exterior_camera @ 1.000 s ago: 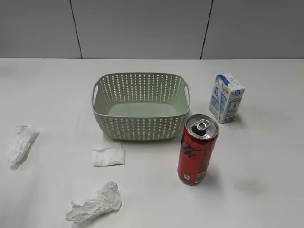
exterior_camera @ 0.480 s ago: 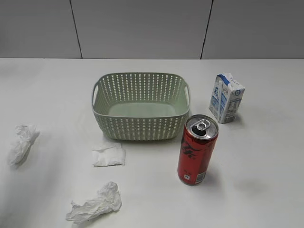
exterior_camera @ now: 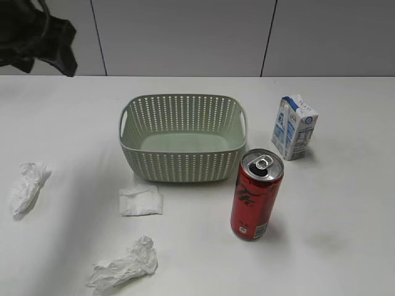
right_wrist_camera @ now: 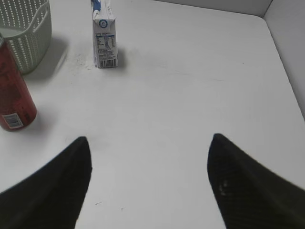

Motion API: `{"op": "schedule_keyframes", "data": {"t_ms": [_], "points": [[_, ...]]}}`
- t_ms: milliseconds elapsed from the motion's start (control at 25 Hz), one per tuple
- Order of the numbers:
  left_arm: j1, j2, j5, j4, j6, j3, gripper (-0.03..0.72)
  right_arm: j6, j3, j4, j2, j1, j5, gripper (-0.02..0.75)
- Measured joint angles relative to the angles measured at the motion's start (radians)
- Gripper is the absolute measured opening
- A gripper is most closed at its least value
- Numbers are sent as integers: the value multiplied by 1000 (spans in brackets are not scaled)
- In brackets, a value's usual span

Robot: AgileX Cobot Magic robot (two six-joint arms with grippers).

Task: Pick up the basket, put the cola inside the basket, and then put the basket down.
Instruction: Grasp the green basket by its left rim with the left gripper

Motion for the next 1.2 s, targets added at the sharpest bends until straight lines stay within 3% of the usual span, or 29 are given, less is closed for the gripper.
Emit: {"op": "schedule_keyframes", "data": {"t_ms": [560,1200], "points": [[-106,439,185,9,-119,-406,554,0,0,0,0,0,0,573],[-137,620,185,28,-250,-433,553,0,0,0,0,0,0,573]]}}
